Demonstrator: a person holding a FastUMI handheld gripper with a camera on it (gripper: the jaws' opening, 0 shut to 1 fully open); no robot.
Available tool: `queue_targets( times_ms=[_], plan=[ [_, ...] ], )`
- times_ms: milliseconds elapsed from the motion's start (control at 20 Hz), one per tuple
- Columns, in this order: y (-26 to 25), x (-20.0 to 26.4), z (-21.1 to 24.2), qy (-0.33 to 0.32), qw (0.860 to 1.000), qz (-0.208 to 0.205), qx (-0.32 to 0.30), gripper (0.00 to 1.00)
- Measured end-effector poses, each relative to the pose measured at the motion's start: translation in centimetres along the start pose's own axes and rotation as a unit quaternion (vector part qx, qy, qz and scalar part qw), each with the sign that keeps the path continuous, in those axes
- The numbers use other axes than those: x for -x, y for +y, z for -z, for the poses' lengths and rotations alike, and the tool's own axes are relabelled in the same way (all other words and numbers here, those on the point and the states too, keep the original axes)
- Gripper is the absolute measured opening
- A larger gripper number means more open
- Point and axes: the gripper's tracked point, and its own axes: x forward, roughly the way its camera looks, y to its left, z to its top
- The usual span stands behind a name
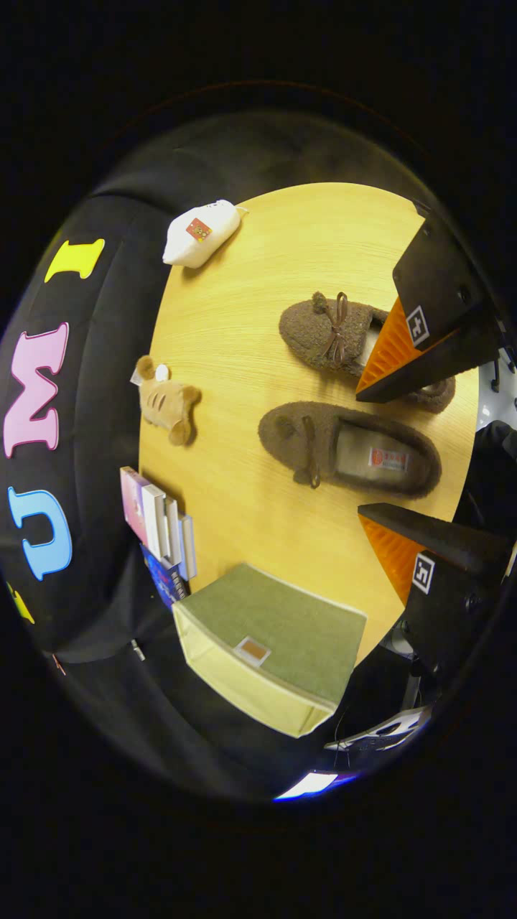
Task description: Open the storage box then place both shoes into the box .Put the left shoe in first, then the right shoe, with the right side of both shoes facing outward in a uniform manner.
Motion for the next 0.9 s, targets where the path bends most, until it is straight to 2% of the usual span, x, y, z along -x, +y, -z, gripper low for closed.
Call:
queue_targets(
  times_ms=[100, 250, 350, 600, 800, 900],
  plan=[
    [-1.3, -2.3, 0.7, 0.014, 1.000, 0.018, 0.001, 0.83],
    [-2.0, -4.7, 1.3, 0.029, 0.999, 0.026, -0.016, 0.81],
    [-2.5, -6.1, 1.4, 0.036, 0.998, 0.032, -0.029, 0.73],
    [-3.3, -7.2, 1.7, 0.049, 0.996, 0.051, -0.049, 0.11],
    [-2.6, -5.9, 0.1, 0.033, 0.994, 0.033, -0.099, 0.06],
    [-2.5, -4.7, -0.7, 0.027, 0.994, 0.032, -0.100, 0.06]
  ],
)
